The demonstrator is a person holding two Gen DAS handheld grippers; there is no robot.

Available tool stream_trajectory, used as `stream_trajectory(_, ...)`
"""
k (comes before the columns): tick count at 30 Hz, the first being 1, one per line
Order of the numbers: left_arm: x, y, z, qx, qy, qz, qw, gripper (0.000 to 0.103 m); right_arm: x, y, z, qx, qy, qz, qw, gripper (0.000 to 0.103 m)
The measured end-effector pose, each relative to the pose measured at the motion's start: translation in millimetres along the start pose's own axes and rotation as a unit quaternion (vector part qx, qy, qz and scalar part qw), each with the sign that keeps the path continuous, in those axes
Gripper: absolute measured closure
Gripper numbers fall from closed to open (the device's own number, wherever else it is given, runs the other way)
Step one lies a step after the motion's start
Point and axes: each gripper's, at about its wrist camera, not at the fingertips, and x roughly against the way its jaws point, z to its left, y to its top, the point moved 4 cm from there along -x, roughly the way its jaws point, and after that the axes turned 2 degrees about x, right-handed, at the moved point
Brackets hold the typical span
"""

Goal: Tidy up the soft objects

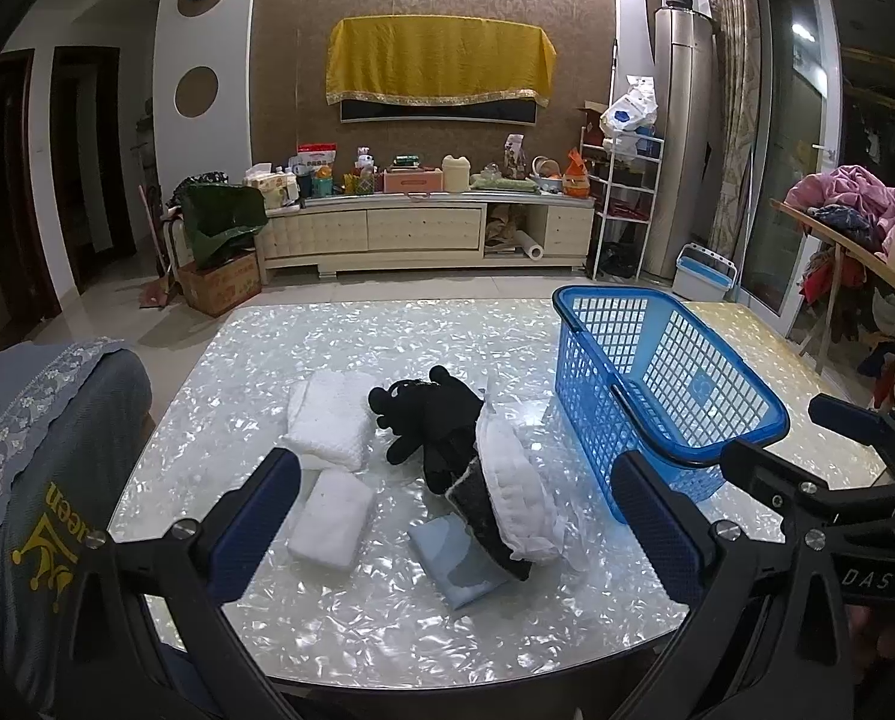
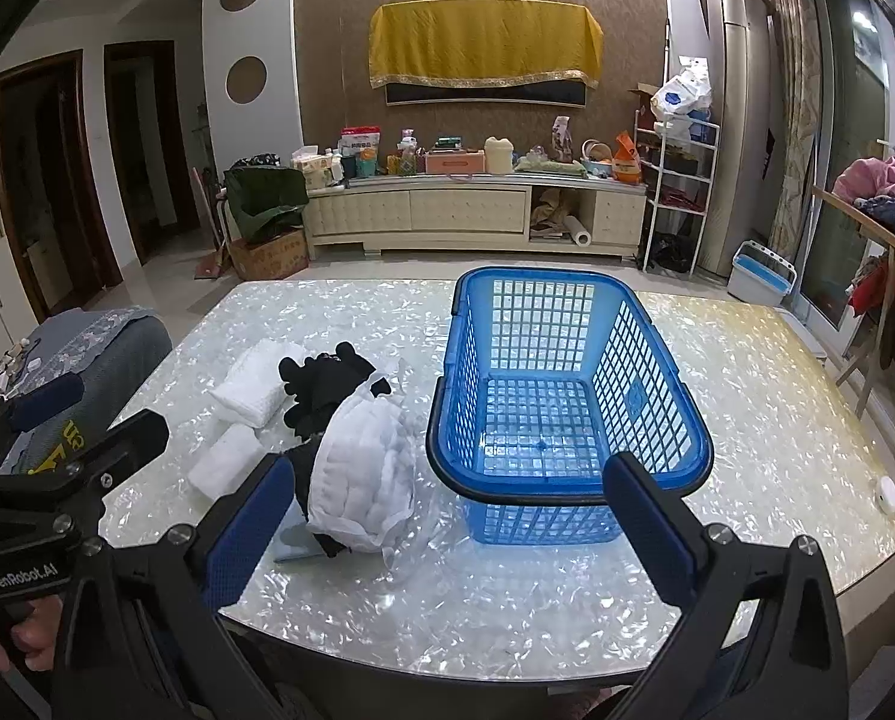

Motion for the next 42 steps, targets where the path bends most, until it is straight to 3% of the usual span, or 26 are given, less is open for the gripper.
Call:
stream_trajectory(32,1.5,0.3,-5.2,-0.012,-0.008,0.001,0.9999,0.0,0.3,0.0,-2.0,0.001,-0.001,0.009,1.0,0.0)
stream_trajectory(38,-4.5,0.8,4.9,-0.011,0.009,0.01,0.9999,0.0,-0.9,1.3,-4.6,0.002,0.001,0.016,1.0,0.0)
stream_trajectory(42,-11.0,3.7,16.6,-0.017,0.0,0.026,0.9995,0.0,-3.4,6.9,-9.6,-0.001,0.001,0.018,1.0,0.0)
